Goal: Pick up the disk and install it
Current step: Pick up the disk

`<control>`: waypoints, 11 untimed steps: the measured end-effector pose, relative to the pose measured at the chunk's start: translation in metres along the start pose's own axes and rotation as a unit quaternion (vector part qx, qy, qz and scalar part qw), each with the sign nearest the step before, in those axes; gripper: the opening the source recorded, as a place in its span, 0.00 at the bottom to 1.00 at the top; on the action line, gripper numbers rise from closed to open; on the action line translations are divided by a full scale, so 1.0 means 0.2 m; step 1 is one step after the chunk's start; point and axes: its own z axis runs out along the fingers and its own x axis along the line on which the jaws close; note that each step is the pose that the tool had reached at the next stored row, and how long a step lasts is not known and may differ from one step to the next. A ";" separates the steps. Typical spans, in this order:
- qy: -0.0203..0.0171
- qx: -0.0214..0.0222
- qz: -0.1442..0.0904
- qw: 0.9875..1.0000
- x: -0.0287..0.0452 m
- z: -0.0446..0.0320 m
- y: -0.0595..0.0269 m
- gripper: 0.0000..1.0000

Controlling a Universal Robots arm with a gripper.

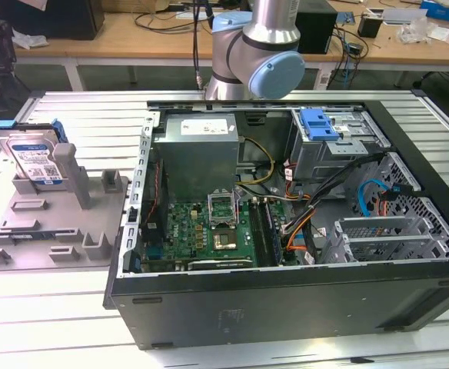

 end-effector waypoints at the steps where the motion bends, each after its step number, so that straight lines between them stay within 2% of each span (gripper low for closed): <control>1: 0.000 0.000 -0.003 1.000 0.000 0.004 0.004 0.49; 4: -0.002 0.001 -0.011 1.000 0.001 0.013 0.016 0.49; 8: -0.005 0.002 -0.022 1.000 0.000 0.020 0.030 0.49; 11: -0.006 0.002 -0.026 1.000 -0.003 0.023 0.051 0.49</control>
